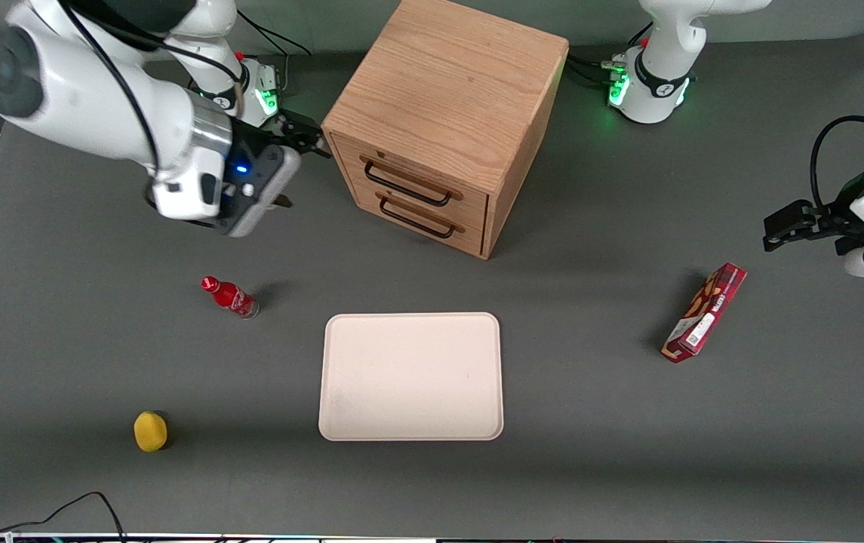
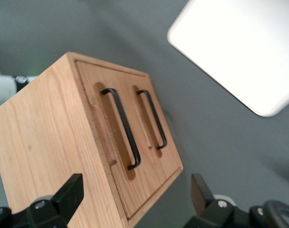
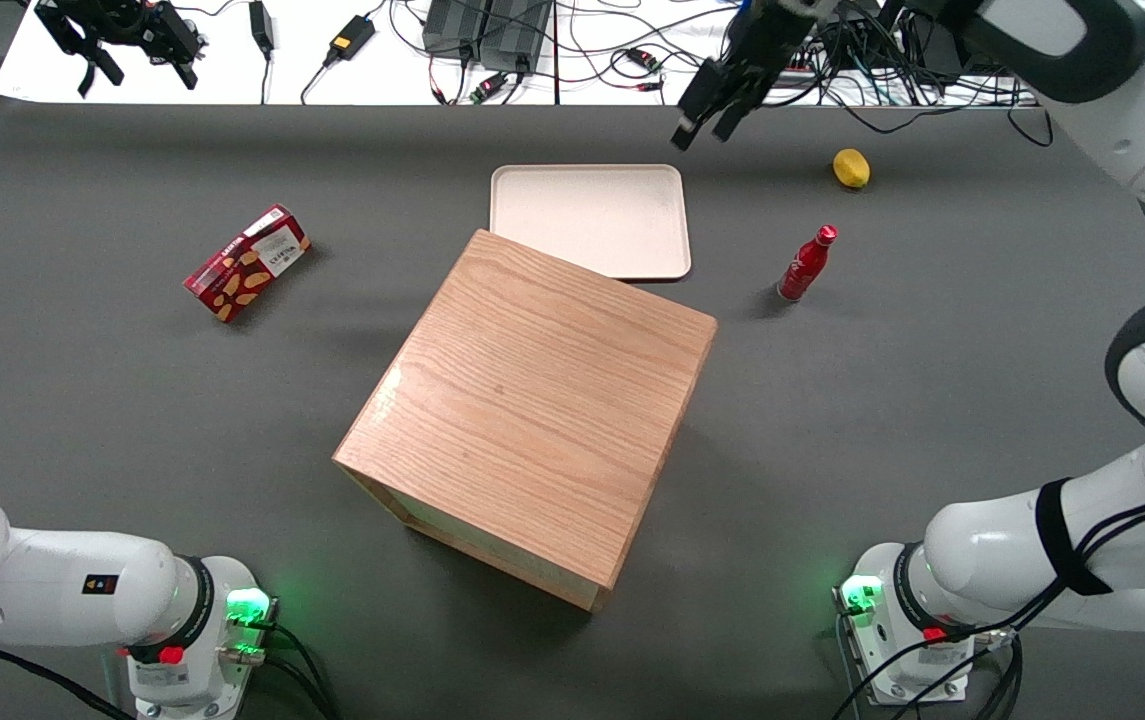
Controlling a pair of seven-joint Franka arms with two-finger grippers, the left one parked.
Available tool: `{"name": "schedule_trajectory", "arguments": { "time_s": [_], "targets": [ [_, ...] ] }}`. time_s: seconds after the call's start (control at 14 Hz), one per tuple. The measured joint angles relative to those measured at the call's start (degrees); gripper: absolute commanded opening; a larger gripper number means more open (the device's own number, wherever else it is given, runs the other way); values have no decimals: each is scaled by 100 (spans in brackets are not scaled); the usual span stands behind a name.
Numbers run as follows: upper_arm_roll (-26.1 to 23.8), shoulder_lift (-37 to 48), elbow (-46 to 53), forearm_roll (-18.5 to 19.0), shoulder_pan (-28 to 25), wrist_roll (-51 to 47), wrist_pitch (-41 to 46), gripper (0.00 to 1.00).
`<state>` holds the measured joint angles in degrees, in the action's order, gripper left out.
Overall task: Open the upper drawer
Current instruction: 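Move the right gripper toward the upper drawer's black handle, then close the right gripper around the upper drawer's black handle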
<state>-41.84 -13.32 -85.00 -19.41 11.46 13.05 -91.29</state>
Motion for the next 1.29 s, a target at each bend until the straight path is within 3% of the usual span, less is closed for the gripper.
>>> {"name": "schedule_trajectory", "arguments": {
  "time_s": [0.29, 0.43, 0.79, 1.29],
  "targets": [
    [-47, -355, -12, 5, -498, 111, -412, 100],
    [-48, -399, -152, 183, -662, 158, -625, 100],
    [-48, -551, -688, 559, -720, 446, -1279, 100],
    [-74, -555, -1292, 633, -888, 505, -1893, 100]
  ]
}}
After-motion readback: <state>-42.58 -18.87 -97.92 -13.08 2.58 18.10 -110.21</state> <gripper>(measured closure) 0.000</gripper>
